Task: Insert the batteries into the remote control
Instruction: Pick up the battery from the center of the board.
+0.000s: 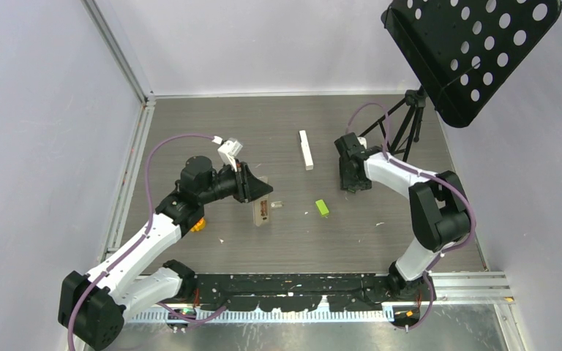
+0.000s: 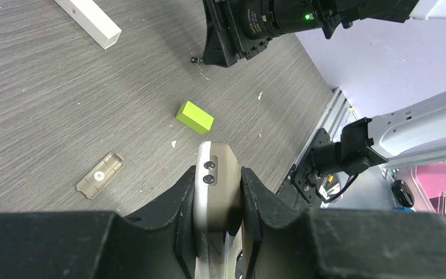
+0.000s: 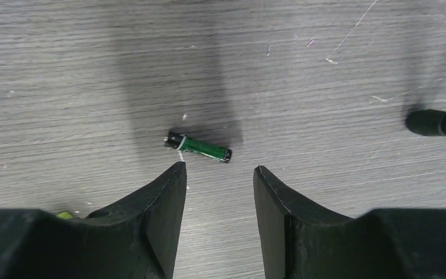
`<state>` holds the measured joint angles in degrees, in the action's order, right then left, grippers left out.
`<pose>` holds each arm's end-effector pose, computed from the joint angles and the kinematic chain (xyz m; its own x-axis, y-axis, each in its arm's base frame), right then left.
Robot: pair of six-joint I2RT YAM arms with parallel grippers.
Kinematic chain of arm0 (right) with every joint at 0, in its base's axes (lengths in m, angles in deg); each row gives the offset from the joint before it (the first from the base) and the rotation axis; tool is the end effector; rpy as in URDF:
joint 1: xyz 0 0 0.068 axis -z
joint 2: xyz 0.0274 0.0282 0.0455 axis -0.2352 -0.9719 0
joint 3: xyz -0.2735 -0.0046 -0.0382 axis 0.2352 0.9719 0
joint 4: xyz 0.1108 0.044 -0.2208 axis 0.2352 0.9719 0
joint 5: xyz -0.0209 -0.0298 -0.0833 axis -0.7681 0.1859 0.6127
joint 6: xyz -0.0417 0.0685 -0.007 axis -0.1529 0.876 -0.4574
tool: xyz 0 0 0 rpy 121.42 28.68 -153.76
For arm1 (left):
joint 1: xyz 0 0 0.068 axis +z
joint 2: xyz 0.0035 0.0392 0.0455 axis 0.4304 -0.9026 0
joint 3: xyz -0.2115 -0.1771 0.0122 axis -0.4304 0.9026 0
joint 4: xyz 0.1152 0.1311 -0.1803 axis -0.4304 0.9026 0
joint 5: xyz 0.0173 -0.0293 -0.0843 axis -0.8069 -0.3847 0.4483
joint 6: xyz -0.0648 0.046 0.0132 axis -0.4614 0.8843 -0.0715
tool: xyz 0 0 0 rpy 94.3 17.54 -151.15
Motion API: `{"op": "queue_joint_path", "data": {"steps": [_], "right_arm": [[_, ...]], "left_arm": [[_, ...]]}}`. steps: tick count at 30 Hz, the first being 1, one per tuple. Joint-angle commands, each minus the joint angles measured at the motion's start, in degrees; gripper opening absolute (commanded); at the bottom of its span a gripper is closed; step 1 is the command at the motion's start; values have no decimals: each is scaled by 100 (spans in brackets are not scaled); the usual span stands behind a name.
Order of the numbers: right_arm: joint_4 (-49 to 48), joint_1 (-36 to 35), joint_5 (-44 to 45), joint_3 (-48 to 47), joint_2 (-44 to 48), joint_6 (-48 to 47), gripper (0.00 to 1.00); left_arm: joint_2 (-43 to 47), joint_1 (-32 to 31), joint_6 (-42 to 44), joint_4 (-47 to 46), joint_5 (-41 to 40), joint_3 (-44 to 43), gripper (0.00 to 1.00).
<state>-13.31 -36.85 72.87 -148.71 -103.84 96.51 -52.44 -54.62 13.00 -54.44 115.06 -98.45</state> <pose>0.3025 0.1063 0.1606 -0.9030 -0.0293 -0.4286 0.0411 0.9872 -0.1542 0.1904 -0.1456 0.2854 -0.6433 -0.1583 -0.7491 0.5896 0.5217 -0.6166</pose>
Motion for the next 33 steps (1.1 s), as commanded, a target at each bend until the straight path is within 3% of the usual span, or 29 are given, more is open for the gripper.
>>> {"op": "queue_joint_path", "data": {"steps": [1,13,19,24,29,33], "right_arm": [[-166,140,-300,-145,-91,-685,51],[-476,233,-817,-369,-693,-1031,48],[-153,338,-1337,-570,-927,-692,21],[-45,338,-1168,-495,-912,-355,8],[-549,44,-578,-203,-195,-168,4],[-1061,-843,20,53,974,21,3]], "left_arm": [[27,21,57,-195,144,-153,0],[21,21,142,36,173,-272,0],[29,21,108,36,164,-263,0],[29,21,37,-13,125,-234,0],[-17,21,-369,-534,10,-74,0],[-130,21,-806,-850,-133,-69,0]]}}
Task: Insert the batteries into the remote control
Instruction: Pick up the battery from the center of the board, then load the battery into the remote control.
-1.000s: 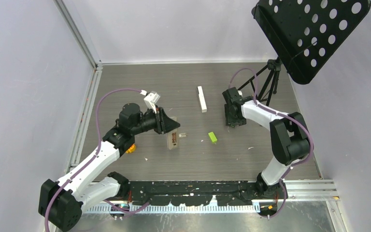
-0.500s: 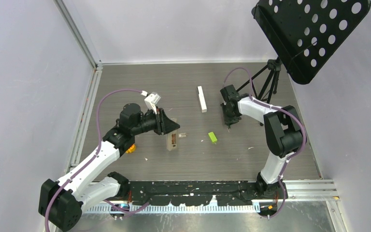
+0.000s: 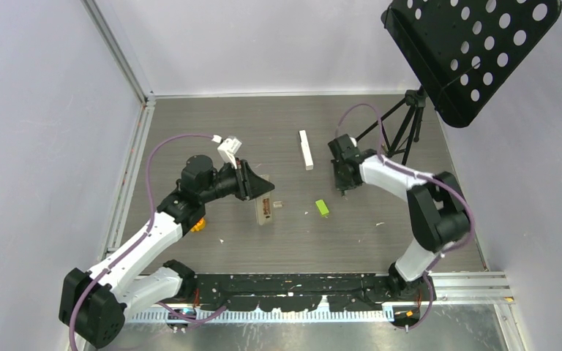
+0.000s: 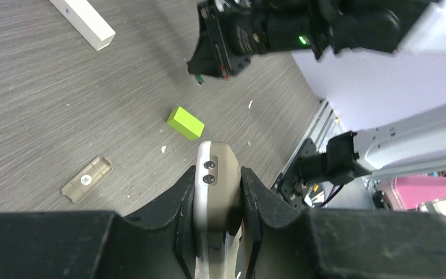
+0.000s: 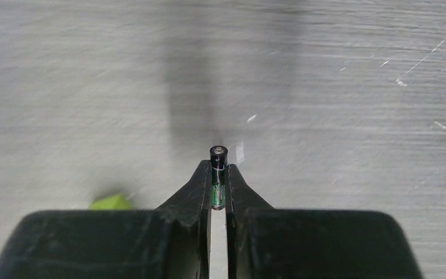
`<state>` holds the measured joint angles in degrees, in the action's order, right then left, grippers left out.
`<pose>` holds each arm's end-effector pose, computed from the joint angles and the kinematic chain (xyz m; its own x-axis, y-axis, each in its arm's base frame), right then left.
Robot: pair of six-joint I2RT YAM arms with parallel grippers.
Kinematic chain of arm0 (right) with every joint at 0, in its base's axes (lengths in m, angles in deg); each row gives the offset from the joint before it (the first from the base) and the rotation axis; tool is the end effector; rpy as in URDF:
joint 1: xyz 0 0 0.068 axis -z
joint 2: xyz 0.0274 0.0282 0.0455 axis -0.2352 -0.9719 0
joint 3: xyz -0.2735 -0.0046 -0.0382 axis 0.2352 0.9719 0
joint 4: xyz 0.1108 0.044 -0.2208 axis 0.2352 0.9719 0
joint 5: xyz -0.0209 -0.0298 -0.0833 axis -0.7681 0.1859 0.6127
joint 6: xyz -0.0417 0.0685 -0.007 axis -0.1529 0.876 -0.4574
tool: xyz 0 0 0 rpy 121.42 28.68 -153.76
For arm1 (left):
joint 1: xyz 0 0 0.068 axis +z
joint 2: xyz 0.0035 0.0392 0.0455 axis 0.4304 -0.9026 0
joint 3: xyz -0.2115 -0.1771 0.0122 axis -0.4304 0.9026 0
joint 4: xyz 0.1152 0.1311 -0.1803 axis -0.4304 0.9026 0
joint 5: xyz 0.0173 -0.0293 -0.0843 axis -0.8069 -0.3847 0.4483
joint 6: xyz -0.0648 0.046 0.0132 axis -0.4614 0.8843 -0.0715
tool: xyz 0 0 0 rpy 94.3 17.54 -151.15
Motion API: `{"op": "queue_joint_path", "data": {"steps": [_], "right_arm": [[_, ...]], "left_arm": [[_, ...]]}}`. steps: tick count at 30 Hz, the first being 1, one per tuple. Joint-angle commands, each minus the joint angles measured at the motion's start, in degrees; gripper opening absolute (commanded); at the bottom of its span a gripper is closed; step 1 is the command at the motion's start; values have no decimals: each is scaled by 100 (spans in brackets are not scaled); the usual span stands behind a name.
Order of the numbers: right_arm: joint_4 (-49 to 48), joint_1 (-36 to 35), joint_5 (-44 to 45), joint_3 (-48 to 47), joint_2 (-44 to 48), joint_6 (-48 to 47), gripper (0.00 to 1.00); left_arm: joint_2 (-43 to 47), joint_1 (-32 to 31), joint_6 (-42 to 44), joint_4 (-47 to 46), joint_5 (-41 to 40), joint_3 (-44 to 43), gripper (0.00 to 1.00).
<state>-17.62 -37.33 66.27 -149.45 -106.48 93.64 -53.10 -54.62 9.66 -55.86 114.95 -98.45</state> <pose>0.3126 0.1221 0.1520 -0.9018 -0.0759 -0.4255 -0.0550 0.9966 -0.0613 0.1930 -0.1469 0.2860 -0.6678 -0.1939 -0.7187 0.5580 0.5086 -0.6557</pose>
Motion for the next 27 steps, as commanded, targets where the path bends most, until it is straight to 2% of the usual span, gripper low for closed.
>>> {"op": "queue_joint_path", "data": {"steps": [1,7,14,21,27], "right_arm": [[-745,-1041,739,168,1509,383,3],[-1992,-2304,794,658,2969,1009,3],[-3474,-3391,773,1096,3541,1270,4],[-4022,-3774,583,1194,3398,1078,4],[-4264,-3891,444,1250,3322,978,5]], "left_arm": [[-69,21,-577,-782,-127,-65,0],[29,13,-937,-926,-438,-60,0],[52,12,-1358,-524,-666,-256,0],[-17,21,-2021,461,-792,-661,0],[-66,18,-2151,734,-726,-799,0]]}}
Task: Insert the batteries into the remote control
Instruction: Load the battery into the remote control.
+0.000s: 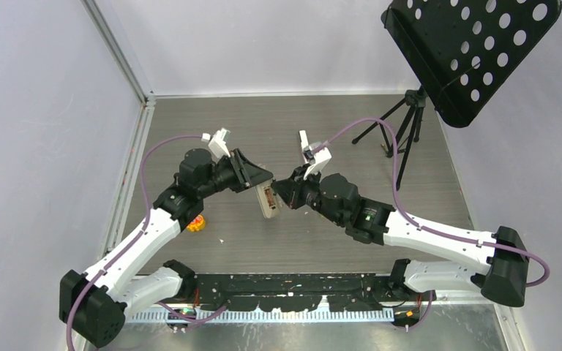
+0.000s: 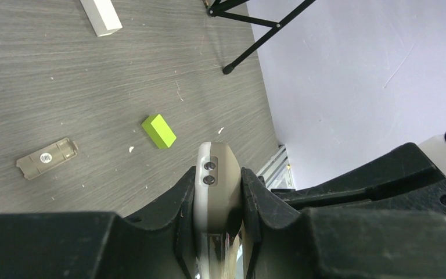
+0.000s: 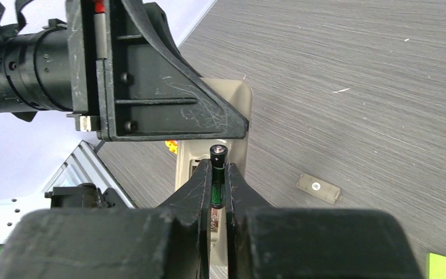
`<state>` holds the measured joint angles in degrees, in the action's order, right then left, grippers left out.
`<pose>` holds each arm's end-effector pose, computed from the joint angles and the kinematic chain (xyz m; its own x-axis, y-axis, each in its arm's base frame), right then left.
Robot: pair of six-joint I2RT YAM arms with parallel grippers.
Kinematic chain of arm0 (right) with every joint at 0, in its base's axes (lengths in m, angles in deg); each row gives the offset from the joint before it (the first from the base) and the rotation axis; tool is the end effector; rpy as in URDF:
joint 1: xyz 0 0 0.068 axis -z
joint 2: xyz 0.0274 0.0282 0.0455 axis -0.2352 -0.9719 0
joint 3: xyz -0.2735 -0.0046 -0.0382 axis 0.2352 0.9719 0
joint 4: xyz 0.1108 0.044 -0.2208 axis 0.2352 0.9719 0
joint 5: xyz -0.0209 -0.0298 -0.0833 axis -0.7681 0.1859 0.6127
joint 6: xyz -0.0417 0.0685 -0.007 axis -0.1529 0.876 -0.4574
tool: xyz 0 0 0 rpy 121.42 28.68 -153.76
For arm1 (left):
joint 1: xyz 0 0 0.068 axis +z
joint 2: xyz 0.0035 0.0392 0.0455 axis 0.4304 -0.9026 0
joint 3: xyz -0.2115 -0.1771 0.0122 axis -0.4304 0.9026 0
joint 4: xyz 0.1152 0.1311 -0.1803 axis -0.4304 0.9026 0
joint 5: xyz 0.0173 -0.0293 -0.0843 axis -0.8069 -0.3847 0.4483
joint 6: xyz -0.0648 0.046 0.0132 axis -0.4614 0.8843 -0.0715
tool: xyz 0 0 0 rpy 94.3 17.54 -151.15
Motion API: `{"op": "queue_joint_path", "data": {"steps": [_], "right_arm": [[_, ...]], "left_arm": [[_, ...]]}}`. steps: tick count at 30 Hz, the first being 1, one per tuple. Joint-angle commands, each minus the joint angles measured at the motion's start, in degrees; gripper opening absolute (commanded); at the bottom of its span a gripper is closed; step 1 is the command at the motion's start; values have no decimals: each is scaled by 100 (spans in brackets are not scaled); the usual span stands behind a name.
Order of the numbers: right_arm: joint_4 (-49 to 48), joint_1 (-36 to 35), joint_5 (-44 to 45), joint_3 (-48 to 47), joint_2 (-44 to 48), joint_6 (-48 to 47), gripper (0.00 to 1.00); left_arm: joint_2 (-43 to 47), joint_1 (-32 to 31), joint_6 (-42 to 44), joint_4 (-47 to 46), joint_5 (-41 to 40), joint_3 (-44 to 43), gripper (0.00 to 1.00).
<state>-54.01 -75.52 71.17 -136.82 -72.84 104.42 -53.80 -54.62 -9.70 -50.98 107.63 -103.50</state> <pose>0.1517 0.2423 0.3219 -0.4079 0.1980 -0.8913 -0.5911 0.6867 0.4231 0.2025 -0.1430 0.3039 -0.7626 -0.4324 -0.4812 0.2574 0.4797 -0.8389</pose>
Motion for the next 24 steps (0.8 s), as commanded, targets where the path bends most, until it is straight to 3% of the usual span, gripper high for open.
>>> {"op": "queue_joint_path", "data": {"steps": [1,15,24], "right_arm": [[-626,-94,-27,-20,-60,-123,5],[-435,-278,-243,86,-136,-646,12],[60,-278,-248,-134,-50,-491,34]], "left_arm": [[-10,18,-216,282,9,-316,0],[-34,21,-424,653,107,-576,0],[-92,21,-366,693,142,-558,0]]}}
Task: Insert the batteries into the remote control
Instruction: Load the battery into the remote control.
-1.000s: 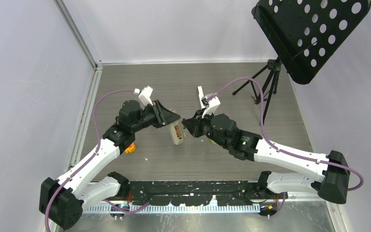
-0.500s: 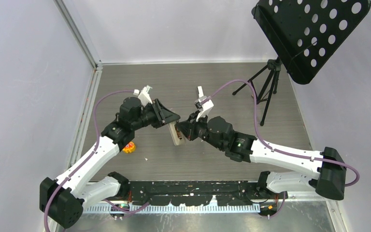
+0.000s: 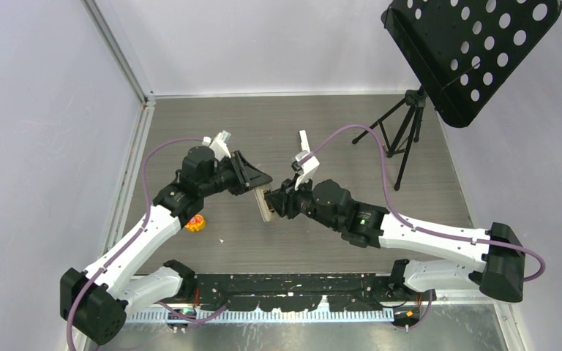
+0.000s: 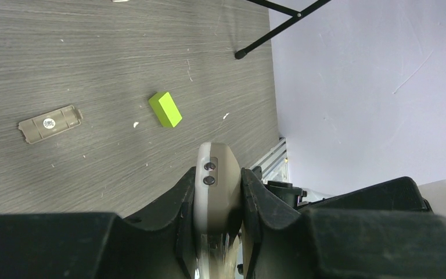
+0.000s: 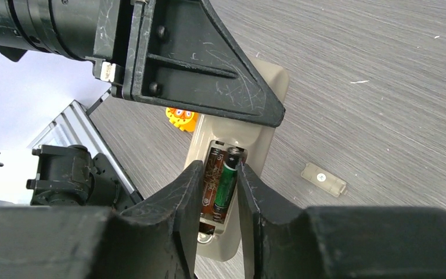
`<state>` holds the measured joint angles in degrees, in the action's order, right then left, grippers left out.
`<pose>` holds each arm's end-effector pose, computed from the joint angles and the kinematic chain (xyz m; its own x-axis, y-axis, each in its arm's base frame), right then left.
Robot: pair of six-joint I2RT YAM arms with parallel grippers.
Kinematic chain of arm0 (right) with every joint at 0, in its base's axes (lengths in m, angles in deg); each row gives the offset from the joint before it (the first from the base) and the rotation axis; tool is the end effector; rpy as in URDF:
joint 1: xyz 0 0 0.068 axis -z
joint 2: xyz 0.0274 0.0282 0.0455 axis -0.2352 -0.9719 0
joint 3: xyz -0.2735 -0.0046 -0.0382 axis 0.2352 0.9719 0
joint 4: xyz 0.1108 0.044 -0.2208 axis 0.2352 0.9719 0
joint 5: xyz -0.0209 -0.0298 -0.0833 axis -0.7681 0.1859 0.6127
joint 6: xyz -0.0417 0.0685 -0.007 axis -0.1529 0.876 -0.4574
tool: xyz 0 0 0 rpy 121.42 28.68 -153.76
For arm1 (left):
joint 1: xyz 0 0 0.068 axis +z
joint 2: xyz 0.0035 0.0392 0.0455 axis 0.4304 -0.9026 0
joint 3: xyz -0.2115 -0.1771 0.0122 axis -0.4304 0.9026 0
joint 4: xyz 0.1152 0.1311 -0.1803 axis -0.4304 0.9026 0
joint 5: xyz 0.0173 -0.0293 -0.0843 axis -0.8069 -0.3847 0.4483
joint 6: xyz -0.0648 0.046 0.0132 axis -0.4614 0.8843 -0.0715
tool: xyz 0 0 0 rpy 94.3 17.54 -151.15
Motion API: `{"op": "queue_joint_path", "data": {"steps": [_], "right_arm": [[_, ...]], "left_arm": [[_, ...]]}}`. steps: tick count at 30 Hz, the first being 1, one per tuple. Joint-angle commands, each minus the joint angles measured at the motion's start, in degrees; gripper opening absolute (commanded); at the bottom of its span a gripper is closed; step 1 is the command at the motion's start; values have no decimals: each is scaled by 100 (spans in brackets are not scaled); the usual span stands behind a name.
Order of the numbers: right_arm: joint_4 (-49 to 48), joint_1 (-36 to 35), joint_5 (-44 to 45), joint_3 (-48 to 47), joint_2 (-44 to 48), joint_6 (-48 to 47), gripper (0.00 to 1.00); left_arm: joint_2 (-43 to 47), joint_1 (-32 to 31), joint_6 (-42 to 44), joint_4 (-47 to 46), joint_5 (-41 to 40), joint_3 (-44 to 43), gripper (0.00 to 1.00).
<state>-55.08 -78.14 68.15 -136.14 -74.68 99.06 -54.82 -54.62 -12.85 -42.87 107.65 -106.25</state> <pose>0.1405 0.2572 0.3112 -0.3798 0.0804 -0.9216 -0.6856 0.6443 0.3388 0.2013 -0.1424 0.2992 -0.8154 -0.4357 -0.3811 0.1315 0.5017 -0.8550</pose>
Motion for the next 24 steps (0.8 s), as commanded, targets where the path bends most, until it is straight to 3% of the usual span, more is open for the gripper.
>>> {"op": "queue_joint_path", "data": {"steps": [1,7,12,14,16,19,24], "right_arm": [[185,-17,31,-233,147,80,35],[351,-15,62,-374,447,387,45],[682,33,518,-457,763,1026,62],[1044,103,799,-542,768,1655,66],[1573,169,1124,-682,730,2695,78],[2501,318,1326,-709,752,4466,83],[2103,634,750,-53,1007,6198,84]], "left_arm": [[5,21,-43,-123,140,-275,0],[-8,21,50,-68,19,-265,0],[-69,21,124,-182,-78,-248,0],[-104,21,125,-280,-135,-247,0],[-103,21,102,-413,-244,-247,0],[-15,21,-88,-569,-613,-210,0],[163,21,-416,-956,-1204,-62,0]]}}
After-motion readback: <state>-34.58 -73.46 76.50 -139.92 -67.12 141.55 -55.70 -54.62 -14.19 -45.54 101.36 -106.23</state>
